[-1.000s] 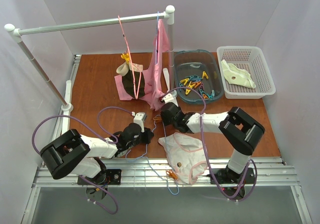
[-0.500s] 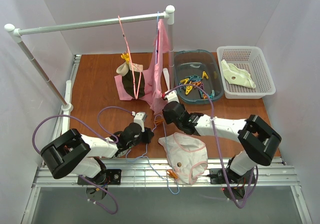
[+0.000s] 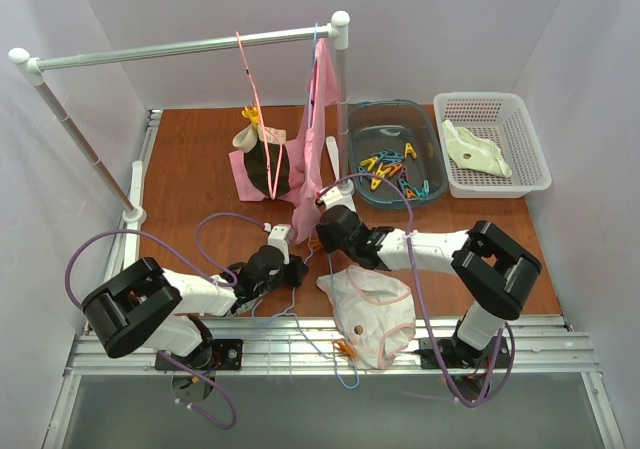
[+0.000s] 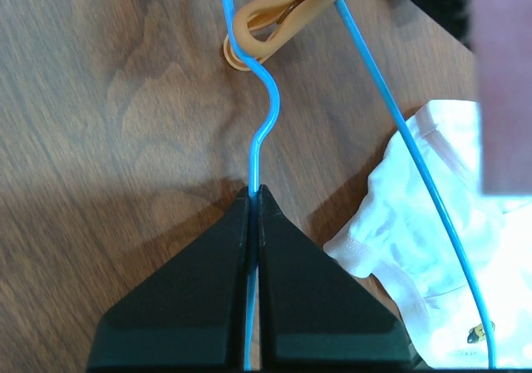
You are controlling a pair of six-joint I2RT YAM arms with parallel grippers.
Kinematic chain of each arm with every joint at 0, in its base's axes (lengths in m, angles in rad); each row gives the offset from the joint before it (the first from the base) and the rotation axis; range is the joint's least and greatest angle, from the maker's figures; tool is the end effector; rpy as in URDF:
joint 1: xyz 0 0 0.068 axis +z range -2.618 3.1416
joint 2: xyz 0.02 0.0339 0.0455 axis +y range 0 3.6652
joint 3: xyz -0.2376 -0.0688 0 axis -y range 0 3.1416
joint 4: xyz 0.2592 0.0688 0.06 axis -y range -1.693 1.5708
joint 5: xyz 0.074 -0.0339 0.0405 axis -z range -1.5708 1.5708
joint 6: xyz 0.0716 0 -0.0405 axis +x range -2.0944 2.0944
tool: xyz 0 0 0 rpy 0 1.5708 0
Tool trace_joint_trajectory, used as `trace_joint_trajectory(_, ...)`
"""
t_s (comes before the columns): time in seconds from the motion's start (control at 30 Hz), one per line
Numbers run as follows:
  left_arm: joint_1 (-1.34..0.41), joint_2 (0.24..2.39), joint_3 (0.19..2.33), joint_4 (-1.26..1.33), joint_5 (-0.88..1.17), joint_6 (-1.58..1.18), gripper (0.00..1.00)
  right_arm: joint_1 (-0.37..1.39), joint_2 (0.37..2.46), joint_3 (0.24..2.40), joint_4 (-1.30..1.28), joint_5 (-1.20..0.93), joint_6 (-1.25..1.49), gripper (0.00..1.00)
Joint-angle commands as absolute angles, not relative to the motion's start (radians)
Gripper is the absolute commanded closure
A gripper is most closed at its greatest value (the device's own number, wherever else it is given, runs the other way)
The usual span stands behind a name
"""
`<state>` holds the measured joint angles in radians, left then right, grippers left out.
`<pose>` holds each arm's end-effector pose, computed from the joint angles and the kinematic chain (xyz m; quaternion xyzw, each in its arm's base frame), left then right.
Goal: Clip the underwear to the hanger
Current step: Adjust the underwear on the hanger.
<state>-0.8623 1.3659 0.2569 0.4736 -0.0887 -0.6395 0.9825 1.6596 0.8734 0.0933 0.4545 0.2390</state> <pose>0.1726 -0.1916 0.0546 0.0793 0.8884 -0.2784 0.3563 0.2332 0.2929 0.1208 -0.2311 0.8565 0.0704 0.4562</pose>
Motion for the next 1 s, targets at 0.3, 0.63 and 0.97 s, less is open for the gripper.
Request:
trace_joint_trajectory(0.3,-0.861,1.332,0.245,0.397,-0.12,-0.63,1.0,0.988,1.735,0.937,0.193,0.433,0.23,0.52)
trace_joint_trajectory(0.63,-0.861,1.322,0.245,0.393,-0.126,-0.634,1.0,0.986,1.74,0.899,0.164,0.39,0.259,0.55)
trace_joint_trajectory(0.97,-0.861,1.33,0.245,0.384,-0.137,-0.64,1.0,1.017,1.643,0.816,0.028,0.382,0.319,0.58)
